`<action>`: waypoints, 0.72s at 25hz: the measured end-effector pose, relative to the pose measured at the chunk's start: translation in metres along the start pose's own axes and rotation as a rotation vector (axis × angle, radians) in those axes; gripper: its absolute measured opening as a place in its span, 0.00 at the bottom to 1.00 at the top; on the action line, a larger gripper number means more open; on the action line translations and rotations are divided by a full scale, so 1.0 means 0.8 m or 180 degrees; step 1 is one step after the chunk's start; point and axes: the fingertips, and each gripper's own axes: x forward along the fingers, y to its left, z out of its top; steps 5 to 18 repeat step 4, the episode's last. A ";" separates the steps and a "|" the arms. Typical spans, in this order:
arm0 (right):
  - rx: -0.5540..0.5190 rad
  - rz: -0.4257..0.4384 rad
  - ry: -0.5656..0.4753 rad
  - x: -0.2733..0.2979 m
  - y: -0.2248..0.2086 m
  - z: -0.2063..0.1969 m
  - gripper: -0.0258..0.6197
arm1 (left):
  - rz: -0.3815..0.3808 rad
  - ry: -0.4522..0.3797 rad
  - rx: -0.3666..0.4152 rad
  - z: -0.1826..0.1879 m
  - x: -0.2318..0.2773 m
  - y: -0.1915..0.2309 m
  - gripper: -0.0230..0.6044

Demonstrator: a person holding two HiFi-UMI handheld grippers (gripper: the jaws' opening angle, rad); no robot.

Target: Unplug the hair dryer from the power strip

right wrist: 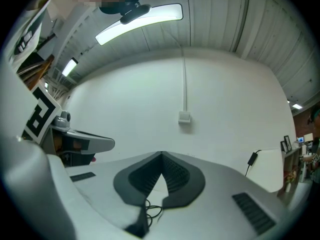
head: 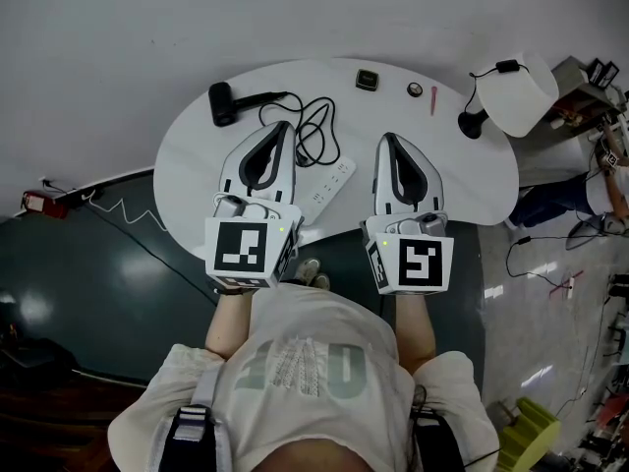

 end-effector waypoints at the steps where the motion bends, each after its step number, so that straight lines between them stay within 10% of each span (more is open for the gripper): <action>1: -0.0001 0.0004 -0.0001 0.000 0.000 0.000 0.05 | 0.0003 -0.0002 0.0000 0.000 0.000 0.000 0.04; 18: 0.0011 0.0012 0.0002 0.000 -0.002 -0.001 0.04 | 0.0008 -0.0002 0.0002 0.000 -0.001 0.000 0.04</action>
